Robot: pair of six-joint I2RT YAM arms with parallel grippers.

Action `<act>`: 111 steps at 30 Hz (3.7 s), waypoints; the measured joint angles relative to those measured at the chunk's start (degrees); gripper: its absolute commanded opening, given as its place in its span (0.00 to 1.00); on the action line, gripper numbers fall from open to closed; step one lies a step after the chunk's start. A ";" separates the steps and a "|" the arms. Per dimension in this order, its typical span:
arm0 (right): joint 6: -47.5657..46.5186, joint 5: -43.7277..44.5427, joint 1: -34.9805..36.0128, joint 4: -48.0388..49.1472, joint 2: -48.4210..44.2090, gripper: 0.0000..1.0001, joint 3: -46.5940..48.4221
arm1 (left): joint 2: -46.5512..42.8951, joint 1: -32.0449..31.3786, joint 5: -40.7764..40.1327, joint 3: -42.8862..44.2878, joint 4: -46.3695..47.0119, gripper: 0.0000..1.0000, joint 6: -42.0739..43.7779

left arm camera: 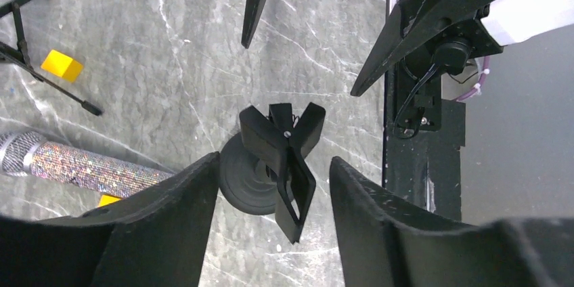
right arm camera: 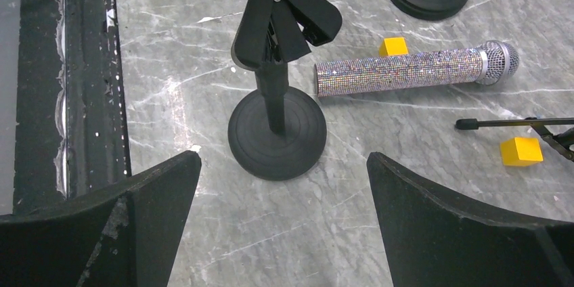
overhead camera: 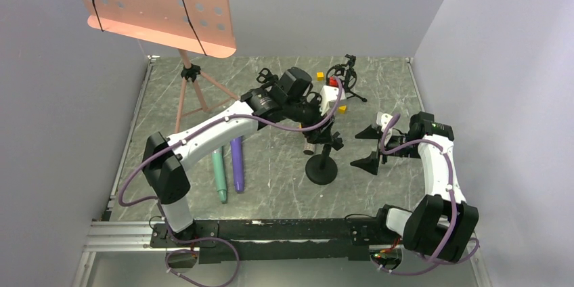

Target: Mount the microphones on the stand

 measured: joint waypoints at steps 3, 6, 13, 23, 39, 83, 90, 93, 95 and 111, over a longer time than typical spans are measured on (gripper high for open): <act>1.09 -0.02 0.39 0.66 -0.15 1.00 0.00 | -1.29 0.00 -1.05 -1.68 0.66 0.80 -0.76; 2.67 -0.04 1.38 1.77 -0.33 1.00 0.00 | -3.85 0.00 -2.97 -4.61 2.21 0.82 -1.81; 5.44 0.07 7.87 4.81 -0.90 1.00 0.70 | -19.43 0.02 -9.81 -20.44 11.78 0.99 -7.17; 10.97 1.53 14.27 12.37 1.86 1.00 6.23 | -42.75 1.01 -22.14 -41.42 21.09 0.99 -12.83; 16.15 0.48 18.45 15.67 4.59 0.92 6.54 | -51.54 1.14 -33.73 -51.93 21.38 0.99 -17.35; 18.01 0.02 18.69 18.97 3.32 0.82 3.69 | -56.08 6.54 -49.59 -61.37 16.50 0.99 -27.19; 16.37 -0.24 18.69 17.77 3.87 0.51 3.76 | -56.08 6.67 -49.62 -61.40 16.50 0.99 -27.23; 15.89 -0.24 18.69 17.25 4.68 0.36 4.22 | -56.15 6.78 -49.59 -61.61 16.52 0.99 -27.32; 15.65 -0.37 18.69 17.05 5.18 0.33 4.28 | -56.19 6.82 -49.62 -61.81 16.44 0.99 -27.34; 15.61 -0.39 18.69 16.72 5.27 0.31 4.37 | -51.52 7.34 -53.09 -61.92 11.93 0.99 -30.40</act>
